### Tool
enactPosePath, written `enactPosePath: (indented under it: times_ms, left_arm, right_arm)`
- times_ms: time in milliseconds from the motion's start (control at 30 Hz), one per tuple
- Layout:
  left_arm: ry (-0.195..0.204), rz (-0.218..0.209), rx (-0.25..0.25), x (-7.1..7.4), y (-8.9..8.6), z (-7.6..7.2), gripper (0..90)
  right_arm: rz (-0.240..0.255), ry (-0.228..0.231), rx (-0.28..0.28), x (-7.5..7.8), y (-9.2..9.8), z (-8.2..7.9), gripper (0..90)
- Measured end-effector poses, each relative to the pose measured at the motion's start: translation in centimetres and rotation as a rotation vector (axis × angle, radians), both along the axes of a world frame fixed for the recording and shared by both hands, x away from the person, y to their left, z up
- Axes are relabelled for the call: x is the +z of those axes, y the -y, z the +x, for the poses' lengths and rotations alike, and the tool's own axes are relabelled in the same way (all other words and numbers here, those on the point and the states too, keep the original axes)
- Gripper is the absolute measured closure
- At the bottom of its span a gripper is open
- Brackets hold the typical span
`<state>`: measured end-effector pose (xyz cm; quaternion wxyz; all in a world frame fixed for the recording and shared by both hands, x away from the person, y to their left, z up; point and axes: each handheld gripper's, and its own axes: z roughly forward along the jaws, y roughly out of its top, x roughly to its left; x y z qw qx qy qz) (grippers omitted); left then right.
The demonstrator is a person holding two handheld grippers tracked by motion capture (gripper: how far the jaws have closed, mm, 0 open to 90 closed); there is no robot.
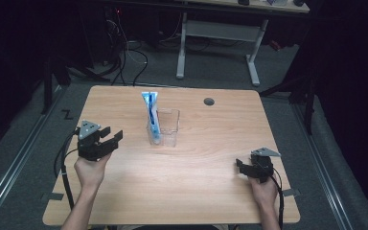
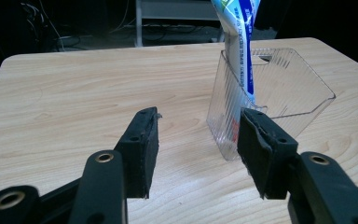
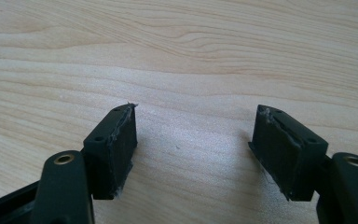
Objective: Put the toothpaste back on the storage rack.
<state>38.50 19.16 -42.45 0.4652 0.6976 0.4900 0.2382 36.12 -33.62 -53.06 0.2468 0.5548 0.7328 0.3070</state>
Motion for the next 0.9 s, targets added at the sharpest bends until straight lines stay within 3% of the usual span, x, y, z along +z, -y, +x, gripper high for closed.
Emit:
enactPosePath:
  times_ms: [900]
  left_arm:
    - [-0.032, -0.018, 0.01, -1.6, -0.4, -0.9, 48.0]
  right_arm:
    - [0.0, 0.0, 0.0, 0.0, 0.0, 0.0, 31.0]
